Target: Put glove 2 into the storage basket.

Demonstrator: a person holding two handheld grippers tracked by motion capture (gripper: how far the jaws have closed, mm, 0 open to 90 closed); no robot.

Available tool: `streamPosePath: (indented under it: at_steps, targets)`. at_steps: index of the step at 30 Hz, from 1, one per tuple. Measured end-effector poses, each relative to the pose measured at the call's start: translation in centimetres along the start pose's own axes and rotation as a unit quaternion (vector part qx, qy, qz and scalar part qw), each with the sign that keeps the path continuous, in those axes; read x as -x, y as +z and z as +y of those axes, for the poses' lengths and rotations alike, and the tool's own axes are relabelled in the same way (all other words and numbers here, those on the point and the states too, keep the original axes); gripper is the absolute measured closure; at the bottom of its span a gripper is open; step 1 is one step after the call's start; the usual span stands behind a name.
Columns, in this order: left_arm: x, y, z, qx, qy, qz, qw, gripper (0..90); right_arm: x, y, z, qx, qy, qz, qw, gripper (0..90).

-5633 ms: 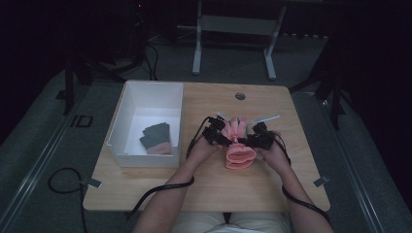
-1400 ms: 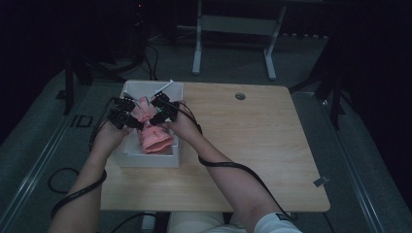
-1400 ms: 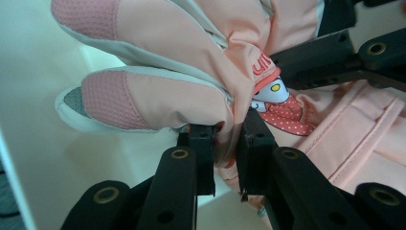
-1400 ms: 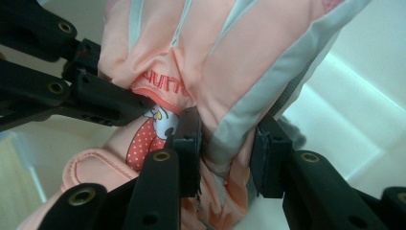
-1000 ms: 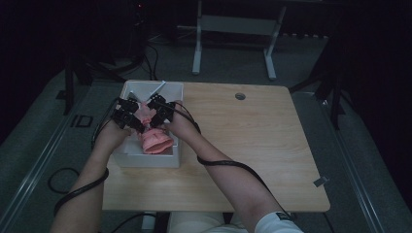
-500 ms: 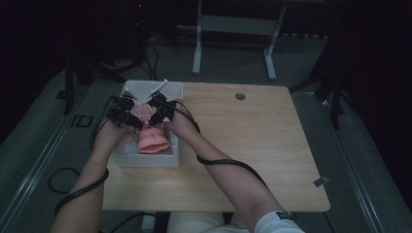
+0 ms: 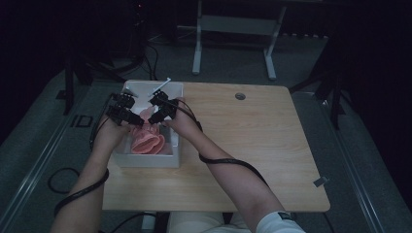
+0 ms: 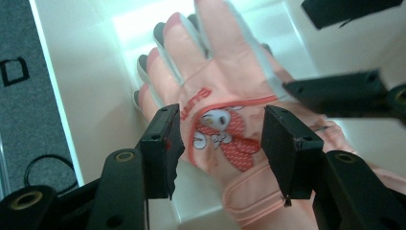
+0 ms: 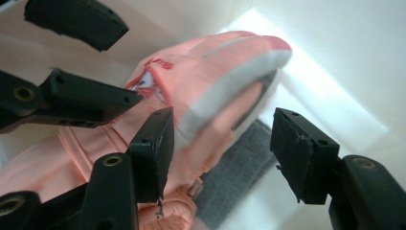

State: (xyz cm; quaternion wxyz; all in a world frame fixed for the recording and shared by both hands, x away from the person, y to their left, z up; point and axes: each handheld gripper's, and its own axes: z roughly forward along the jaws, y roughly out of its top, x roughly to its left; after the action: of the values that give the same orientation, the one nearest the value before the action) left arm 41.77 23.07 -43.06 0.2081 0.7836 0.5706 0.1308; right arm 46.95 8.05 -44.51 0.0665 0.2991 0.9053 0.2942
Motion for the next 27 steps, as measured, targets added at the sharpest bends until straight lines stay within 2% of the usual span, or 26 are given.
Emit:
streamPosePath:
  at_steps: [7,11,13,14,18,22,25,26,27]
  targets:
    - [0.7,-1.2,-0.3,0.038,-0.002,-0.011,0.9992,46.6,1.6,-3.3,-0.6,0.047,0.018,0.029,0.9983,32.4]
    - [1.7,-2.0,-0.5,0.061,0.001,-0.029,0.9977,44.5,2.6,-5.8,-1.5,0.078,0.019,0.054,0.9953,24.8]
    - [2.3,-2.3,-0.5,0.07,0.008,-0.037,0.9968,42.1,3.0,-7.0,-2.1,0.091,0.015,0.067,0.9935,19.5]
    - [2.7,-2.4,-0.5,0.073,0.013,-0.039,0.9965,40.1,3.1,-7.6,-2.4,0.097,0.013,0.069,0.9928,19.6]
    - [4.1,-2.9,-0.3,0.094,0.019,-0.065,0.9933,29.6,3.7,-9.5,-3.6,0.107,-0.002,0.061,0.9924,19.1]
    - [5.6,-3.4,0.1,0.114,0.042,-0.105,0.987,18.8,4.7,-11.1,-5.1,0.112,-0.002,0.059,0.9919,19.0]
    - [7.2,-3.9,0.5,0.132,0.059,-0.118,0.9825,13.5,5.5,-12.0,-6.3,0.112,-0.001,0.051,0.9924,19.1]
    - [7.6,-3.9,0.6,0.132,0.064,-0.12,0.9819,9.2,5.8,-12.3,-6.7,0.111,-0.002,0.049,0.9926,19.1]
    - [8.3,-3.9,0.8,0.135,0.072,-0.126,0.9802,5.9,6.0,-12.5,-7.0,0.112,-0.001,0.048,0.9926,19.1]
